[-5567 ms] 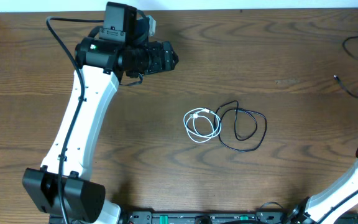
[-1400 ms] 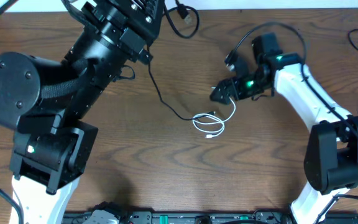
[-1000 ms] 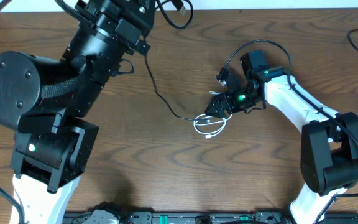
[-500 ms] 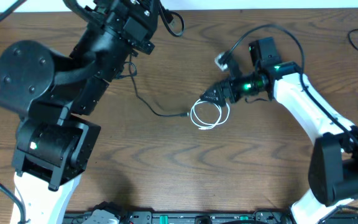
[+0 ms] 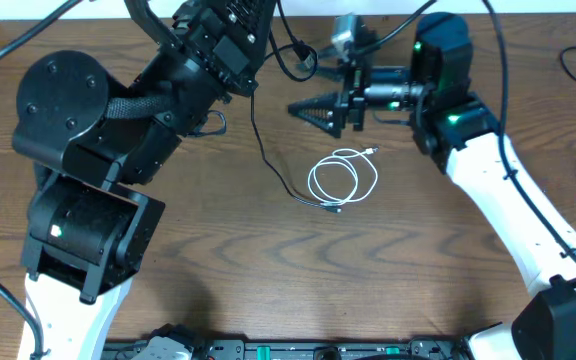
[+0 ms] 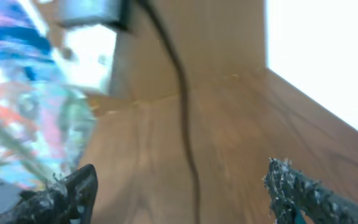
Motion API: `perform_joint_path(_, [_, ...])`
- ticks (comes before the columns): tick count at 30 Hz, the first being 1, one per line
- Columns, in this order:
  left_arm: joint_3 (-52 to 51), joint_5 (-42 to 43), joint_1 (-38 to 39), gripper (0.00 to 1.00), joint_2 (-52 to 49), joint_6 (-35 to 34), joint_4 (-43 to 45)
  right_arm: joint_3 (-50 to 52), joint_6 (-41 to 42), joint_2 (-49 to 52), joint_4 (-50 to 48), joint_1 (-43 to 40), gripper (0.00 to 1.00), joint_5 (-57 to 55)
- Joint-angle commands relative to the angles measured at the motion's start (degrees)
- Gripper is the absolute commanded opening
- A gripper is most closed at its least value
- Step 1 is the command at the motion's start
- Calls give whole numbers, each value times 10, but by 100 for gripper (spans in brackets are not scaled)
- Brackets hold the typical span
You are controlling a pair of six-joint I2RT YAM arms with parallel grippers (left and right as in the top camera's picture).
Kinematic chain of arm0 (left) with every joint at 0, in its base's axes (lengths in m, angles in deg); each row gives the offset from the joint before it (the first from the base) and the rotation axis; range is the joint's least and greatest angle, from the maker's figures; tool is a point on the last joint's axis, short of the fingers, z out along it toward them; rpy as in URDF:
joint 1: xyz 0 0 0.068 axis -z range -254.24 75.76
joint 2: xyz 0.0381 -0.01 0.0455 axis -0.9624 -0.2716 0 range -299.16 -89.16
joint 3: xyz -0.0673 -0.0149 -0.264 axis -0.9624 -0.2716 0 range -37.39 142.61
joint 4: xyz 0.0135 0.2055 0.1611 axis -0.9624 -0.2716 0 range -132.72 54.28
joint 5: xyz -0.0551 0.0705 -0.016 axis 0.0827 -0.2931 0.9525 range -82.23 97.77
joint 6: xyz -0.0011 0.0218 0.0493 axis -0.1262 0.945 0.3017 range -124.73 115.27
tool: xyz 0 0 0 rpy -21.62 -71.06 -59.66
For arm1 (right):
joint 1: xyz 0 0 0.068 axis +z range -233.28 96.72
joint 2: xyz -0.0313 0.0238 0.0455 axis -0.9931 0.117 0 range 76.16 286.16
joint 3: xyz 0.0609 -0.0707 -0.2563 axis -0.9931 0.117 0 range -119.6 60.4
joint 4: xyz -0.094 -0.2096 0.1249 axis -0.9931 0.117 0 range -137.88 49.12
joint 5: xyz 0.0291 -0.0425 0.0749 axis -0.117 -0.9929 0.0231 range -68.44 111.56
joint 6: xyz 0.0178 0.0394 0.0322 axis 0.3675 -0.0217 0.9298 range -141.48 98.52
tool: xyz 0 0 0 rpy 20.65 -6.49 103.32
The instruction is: Untangle cables
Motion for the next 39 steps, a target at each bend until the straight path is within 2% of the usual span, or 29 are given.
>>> perform_joint_path(1, [4, 15, -3, 7, 3, -25, 5, -1, 24, 14, -18, 26, 80, 15])
perform_joint_path(6, [4, 38, -3, 7, 3, -44, 4, -1, 54, 43, -76, 49, 76, -50])
perform_joint_path(9, [4, 61, -3, 7, 3, -44, 3, -1, 98, 72, -186, 64, 71, -84])
perform_joint_path(11, [4, 61, -3, 7, 3, -44, -2, -1, 118, 79, -215, 71, 66, -99])
perform_joint_path(14, [4, 60, -3, 7, 3, -54, -9, -1, 128, 80, -230, 75, 57, -117])
perform_joint_path(19, [3, 60, -3, 7, 3, -82, -9, -1, 132, 80, -241, 81, 54, -125])
perform_joint_path(21, [3, 61, -3, 7, 2, -87, -9, -1, 140, 80, -250, 85, 50, -127])
perform_joint_path(23, [3, 61, -3, 8, 2, -87, -11, -1, 142, 80, -251, 87, 35, -129])
perform_joint_path(24, [3, 60, -3, 7, 2, -86, -23, -1, 143, 80, -242, 85, 16, -131])
perform_joint_path(25, [3, 60, -3, 7, 2, -83, -33, -1, 143, 80, -231, 82, 5, -131])
perform_joint_path(26, [3, 60, -3, 7, 2, -71, -48, -1, 143, 80, -215, 77, 1, -131])
perform_joint_path(30, [3, 47, -3, 7, 2, 32, -135, -1, 143, 80, -120, 46, 1, -137])
perform_joint_path(33, [3, -12, -3, 8, 1, 100, -245, -1, 142, 80, -33, 10, 1, -158])
perform_joint_path(36, [3, -84, -3, 8, -3, 145, -337, -1, 143, 78, 4, -24, 1, -158])
perform_joint_path(39, [3, -152, -3, 16, -12, 176, -398, -4, 170, 66, 5, -44, 1, -165])
